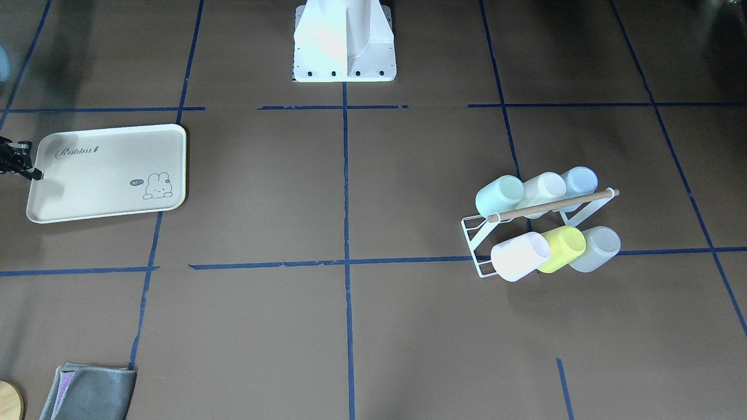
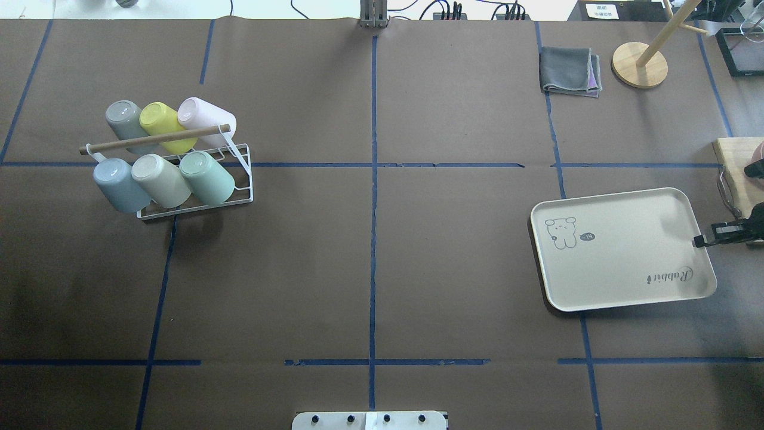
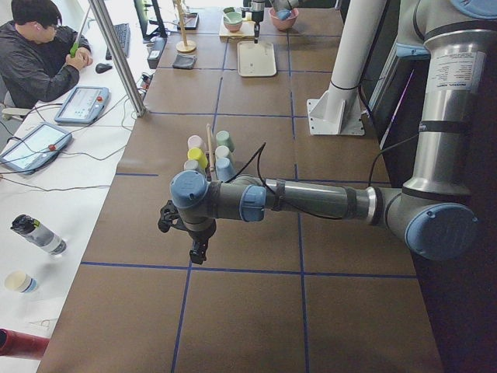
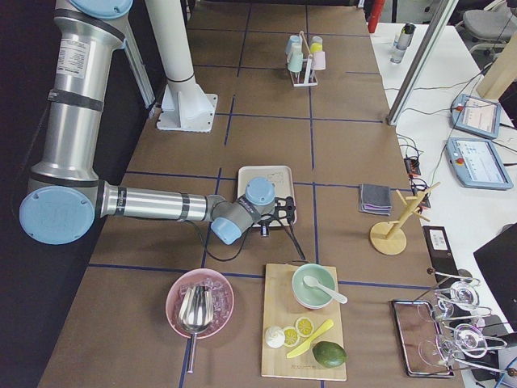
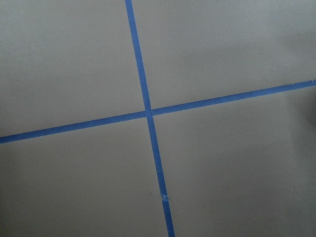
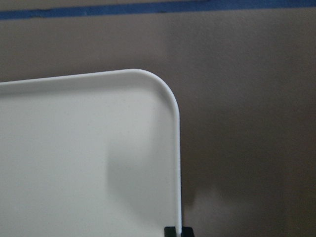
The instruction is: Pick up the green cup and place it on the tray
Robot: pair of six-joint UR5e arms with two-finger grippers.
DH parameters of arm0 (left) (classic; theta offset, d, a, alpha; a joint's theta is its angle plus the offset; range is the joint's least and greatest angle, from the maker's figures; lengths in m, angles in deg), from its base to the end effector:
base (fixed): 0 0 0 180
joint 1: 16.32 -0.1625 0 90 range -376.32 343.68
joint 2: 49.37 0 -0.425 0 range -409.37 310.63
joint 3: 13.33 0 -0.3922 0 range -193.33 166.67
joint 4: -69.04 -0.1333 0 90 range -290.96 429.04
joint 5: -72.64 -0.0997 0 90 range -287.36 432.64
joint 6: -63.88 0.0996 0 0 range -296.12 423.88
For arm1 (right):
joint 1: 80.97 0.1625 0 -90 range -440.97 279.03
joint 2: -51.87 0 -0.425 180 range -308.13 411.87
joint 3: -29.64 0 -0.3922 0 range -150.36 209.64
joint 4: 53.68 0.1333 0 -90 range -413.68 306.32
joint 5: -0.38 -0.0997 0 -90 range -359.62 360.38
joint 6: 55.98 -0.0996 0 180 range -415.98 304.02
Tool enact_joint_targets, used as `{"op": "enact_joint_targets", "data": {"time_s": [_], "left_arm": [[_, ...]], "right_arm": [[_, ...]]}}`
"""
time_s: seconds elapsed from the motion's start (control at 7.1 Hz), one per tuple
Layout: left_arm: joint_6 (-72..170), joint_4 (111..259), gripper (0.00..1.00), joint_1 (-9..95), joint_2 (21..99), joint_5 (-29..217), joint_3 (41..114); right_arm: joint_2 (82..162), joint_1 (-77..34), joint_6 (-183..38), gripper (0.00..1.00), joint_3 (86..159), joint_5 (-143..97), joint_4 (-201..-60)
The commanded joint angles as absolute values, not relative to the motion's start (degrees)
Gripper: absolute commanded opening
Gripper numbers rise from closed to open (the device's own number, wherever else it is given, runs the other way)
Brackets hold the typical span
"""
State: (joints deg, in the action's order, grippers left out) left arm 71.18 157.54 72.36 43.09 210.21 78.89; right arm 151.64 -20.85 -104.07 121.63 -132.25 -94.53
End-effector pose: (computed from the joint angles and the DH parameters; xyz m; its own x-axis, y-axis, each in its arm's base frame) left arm -0.0480 -0.5136 0.6167 0.6652 0.1829 -0.7239 -0.1084 0.9829 0.1487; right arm -0.1620 -0.4141 0.6235 0.5554 -0.0198 0.8313 -0.0591 0.9962 0.0632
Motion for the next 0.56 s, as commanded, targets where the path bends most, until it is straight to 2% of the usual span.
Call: {"op": "enact_joint_targets", "data": {"time_s": [0.0,0.42], "left_arm": [[71.18,157.46,1.0,72.36,43.09,210.45,78.86],[71.17,157.46,1.0,72.36,43.09,210.27,78.78]], "right_arm": [[144.1,-22.16,-118.68,0.0,122.1,-132.25,-94.9],[131.8,-26.89,-123.81,0.0,122.1,-131.81,-101.46]]}}
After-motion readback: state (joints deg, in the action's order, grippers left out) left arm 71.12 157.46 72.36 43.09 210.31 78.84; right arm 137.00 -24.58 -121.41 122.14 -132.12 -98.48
